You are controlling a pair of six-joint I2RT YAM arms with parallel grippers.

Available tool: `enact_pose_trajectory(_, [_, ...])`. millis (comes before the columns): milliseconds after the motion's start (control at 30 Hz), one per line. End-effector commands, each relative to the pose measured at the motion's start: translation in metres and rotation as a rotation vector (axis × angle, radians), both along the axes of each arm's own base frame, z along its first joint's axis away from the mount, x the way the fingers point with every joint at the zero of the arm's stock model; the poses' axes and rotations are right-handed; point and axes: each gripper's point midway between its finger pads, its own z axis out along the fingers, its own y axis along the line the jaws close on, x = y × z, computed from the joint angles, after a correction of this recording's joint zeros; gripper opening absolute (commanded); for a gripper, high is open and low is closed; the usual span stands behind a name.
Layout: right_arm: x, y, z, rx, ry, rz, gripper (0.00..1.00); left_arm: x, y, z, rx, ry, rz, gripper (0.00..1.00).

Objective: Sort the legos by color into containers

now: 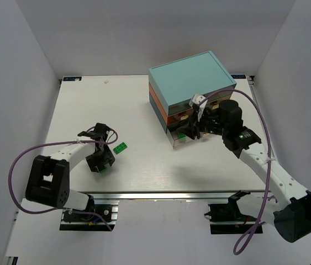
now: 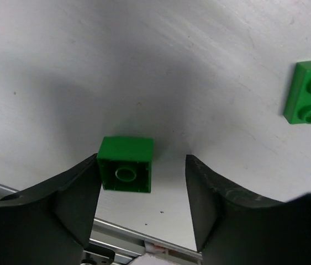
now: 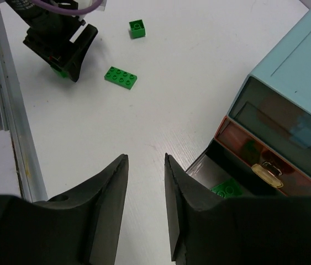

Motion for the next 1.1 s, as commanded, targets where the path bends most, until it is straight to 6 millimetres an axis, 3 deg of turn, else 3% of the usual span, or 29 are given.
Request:
enact_pose_trajectory(0, [0.0, -0.003, 0.012, 0.04, -0.028, 0.004, 0.38, 0.007, -0.001, -0.006, -0.021, -0.015, 0.008, 0.7])
enact_pose_trajectory(133, [0.001, -0.009, 0.016, 0.052, -0.047, -0.015, 0.37, 0.008, -0.003, -0.003, -0.038, -0.029, -0.007, 0.49])
enact_pose_trajectory(167, [0.002, -0.011, 0.019, 0.057, -0.056, -0.022, 0.37, 0.009, -0.005, -0.001, -0.047, -0.042, -0.011, 0.38])
enact_pose_trajectory(233, [0.003, -0.013, 0.018, 0.06, -0.052, -0.024, 0.36, 0.013, -0.01, 0.009, -0.081, -0.078, -0.027, 0.27])
enact_pose_trajectory(267, [0.004, -0.016, 0.02, 0.063, -0.058, -0.035, 0.38, 0.014, -0.013, 0.013, -0.096, -0.089, -0.038, 0.13])
enact_pose_trajectory(300, [0.006, -0.017, 0.021, 0.065, -0.056, -0.047, 0.41, 0.017, -0.022, 0.025, -0.127, -0.13, -0.099, 0.06])
enact_pose_trajectory(333, [0.009, -0.02, 0.022, 0.068, -0.055, -0.07, 0.5, 0.023, -0.03, 0.036, -0.156, -0.171, -0.151, 0.01])
enact_pose_trajectory(367, [0.015, -0.025, 0.026, 0.08, -0.064, -0.122, 0.89, 0.029, -0.04, 0.046, -0.204, -0.211, -0.2, 0.0])
enact_pose_trajectory(467, [0.025, -0.038, 0.035, 0.109, -0.102, -0.225, 0.89, 0.035, -0.091, 0.088, -0.446, -0.382, -0.458, 0.0])
enact_pose_trajectory(500, [0.026, -0.04, 0.039, 0.121, -0.118, -0.237, 0.83, 0.035, -0.106, 0.098, -0.51, -0.423, -0.541, 0.0])
enact_pose_trajectory(533, [0.027, -0.042, 0.041, 0.126, -0.119, -0.251, 0.67, 0.034, -0.128, 0.116, -0.623, -0.484, -0.621, 0.0])
enact_pose_trajectory(567, [0.031, -0.047, 0.043, 0.137, -0.111, -0.286, 0.17, 0.035, -0.138, 0.125, -0.666, -0.517, -0.663, 0.0])
enact_pose_trajectory(600, [0.033, -0.049, 0.044, 0.142, -0.108, -0.299, 0.0, 0.03, -0.155, 0.132, -0.715, -0.533, -0.722, 0.0])
enact_pose_trajectory(700, [0.039, -0.056, 0.043, 0.147, -0.09, -0.333, 0.0, 0.034, -0.192, 0.156, -0.771, -0.622, -0.866, 0.0])
enact_pose_trajectory(767, [0.046, -0.065, 0.042, 0.147, -0.085, -0.367, 0.0, 0.047, -0.213, 0.173, -0.764, -0.702, -0.936, 0.0])
enact_pose_trajectory(833, [0.048, -0.068, 0.041, 0.146, -0.084, -0.378, 0.0, 0.045, -0.239, 0.184, -0.752, -0.762, -1.06, 0.0])
enact_pose_trajectory(867, [0.05, -0.072, 0.042, 0.147, -0.089, -0.389, 0.0, 0.053, -0.246, 0.178, -0.7, -0.764, -1.071, 0.0])
enact_pose_trajectory(900, [0.05, -0.075, 0.042, 0.148, -0.09, -0.393, 0.0, 0.061, -0.256, 0.192, -0.65, -0.827, -1.138, 0.0])
enact_pose_trajectory(933, [0.05, -0.074, 0.04, 0.146, -0.087, -0.392, 0.0, 0.056, -0.271, 0.195, -0.63, -0.853, -1.197, 0.0])
enact_pose_trajectory(1000, [0.052, -0.08, 0.042, 0.148, -0.097, -0.407, 0.0, 0.07, -0.287, 0.195, -0.53, -0.911, -1.258, 0.0])
enact_pose_trajectory(1067, [0.055, -0.084, 0.041, 0.143, -0.101, -0.421, 0.0, 0.069, -0.308, 0.193, -0.486, -0.941, -1.328, 0.0])
